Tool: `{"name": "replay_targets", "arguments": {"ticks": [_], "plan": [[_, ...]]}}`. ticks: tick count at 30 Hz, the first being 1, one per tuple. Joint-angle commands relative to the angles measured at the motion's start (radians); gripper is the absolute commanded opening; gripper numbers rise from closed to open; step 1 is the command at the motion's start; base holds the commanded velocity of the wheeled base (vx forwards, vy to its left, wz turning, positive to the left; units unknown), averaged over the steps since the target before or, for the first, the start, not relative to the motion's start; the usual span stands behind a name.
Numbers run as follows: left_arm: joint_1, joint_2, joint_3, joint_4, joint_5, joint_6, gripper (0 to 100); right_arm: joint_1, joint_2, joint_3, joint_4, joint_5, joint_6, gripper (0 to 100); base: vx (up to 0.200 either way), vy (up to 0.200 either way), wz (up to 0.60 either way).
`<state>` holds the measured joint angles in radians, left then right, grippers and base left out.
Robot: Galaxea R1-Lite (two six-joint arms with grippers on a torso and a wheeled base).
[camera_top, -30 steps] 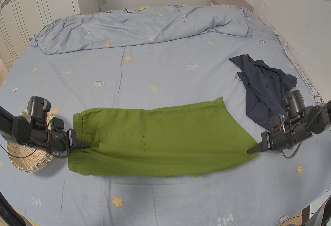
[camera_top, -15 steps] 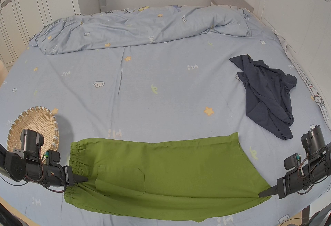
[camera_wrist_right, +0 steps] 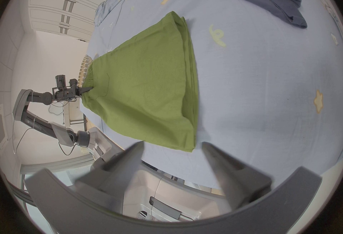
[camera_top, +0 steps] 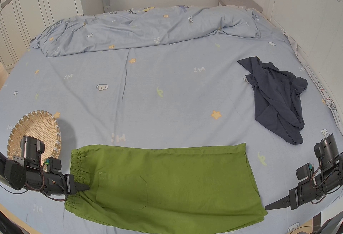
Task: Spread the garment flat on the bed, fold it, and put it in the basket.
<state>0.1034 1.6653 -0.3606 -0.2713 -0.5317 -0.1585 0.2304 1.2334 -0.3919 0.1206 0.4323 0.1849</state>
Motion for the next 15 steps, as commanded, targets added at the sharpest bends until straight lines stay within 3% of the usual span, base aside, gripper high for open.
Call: {"name": "replay_targets", "arguments": {"ticks": [1,6,15], "plan": [[-0.001,-0.004,0.002,0.001,-0.005,-0.001,0,0.0,0.006,0.001,-0.004,0.005,0.001,100,0.0,0.0,0.0],[0.012,-0.025,-0.001,0.001,-0.005,0.005,0,-0.013,0.0,-0.039,-0.01,0.002,0.005,100,0.0,0.0,0.0],[0.164,-0.079,-0.034,0.003,-0.005,0.137,0,-0.079,0.083,-0.323,-0.016,-0.041,0.007,100,0.0,0.0,0.0]]}}
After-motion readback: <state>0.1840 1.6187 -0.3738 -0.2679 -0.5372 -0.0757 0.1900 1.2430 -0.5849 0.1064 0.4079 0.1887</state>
